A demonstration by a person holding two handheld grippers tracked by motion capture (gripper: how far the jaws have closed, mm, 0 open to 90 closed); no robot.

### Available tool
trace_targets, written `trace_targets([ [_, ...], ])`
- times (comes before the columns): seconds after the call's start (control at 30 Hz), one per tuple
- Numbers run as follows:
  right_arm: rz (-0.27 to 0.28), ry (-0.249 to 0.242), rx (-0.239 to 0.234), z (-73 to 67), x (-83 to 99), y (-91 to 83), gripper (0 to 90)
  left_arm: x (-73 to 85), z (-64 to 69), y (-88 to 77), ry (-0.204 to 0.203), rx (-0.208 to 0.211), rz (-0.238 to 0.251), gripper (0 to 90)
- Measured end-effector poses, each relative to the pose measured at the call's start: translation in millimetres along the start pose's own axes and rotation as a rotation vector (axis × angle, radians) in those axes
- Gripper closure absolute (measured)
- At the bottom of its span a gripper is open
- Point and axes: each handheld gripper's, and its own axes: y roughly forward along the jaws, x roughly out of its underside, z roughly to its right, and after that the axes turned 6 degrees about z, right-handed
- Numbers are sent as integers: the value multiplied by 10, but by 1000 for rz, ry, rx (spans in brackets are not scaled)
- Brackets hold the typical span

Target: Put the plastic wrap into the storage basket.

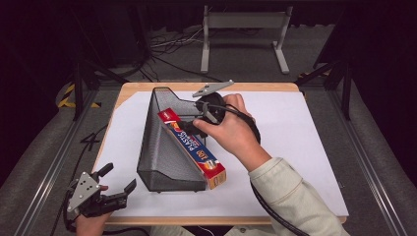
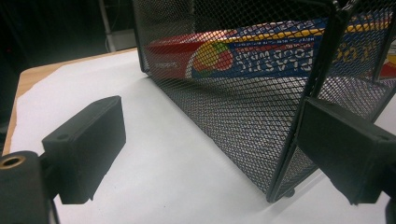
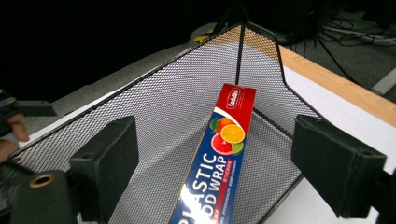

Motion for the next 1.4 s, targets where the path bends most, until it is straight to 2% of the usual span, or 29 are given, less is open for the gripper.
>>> trace_targets([
  [0.2, 34, -14, -15, 118, 96, -286, 136, 1, -2, -2, -1, -1, -1, 92],
  [0.37, 57, -39, -3, 260, 285, -586, 132, 1, 1, 1, 1, -3, -3, 92],
  [0.43, 79, -49, 18, 324, 382, -738, 139, 0, 1, 4, 2, -3, -6, 92],
  [0.57, 80, -59, 44, 444, 548, -985, 138, -3, 14, 12, 6, -4, -10, 92],
  [0.73, 94, -50, 75, 637, 822, -1298, 134, -5, 17, 12, 6, -6, -13, 92],
  [0.8, 97, -49, 80, 662, 863, -1331, 134, -4, 18, 13, 6, -7, -14, 92],
  [0.87, 92, -50, 98, 750, 1000, -1426, 130, -3, 17, 14, 7, -7, -14, 92],
  [0.97, 86, -26, 89, 867, 1206, -1487, 136, 0, 13, 16, 4, -7, -13, 91],
  [1.03, 83, 3, 83, 928, 1349, -1497, 129, 2, 11, 19, 6, -6, -15, 91],
  [1.23, 114, -4, 99, 1051, 1843, -1497, 123, 6, 8, 23, 3, -6, -15, 90],
  [1.3, 123, -4, 99, 1061, 1899, -1501, 122, 6, 8, 24, 4, -7, -14, 89],
  [1.4, 137, -5, 107, 1119, 2153, -1503, 105, 4, 6, 26, 6, -3, -13, 89],
])
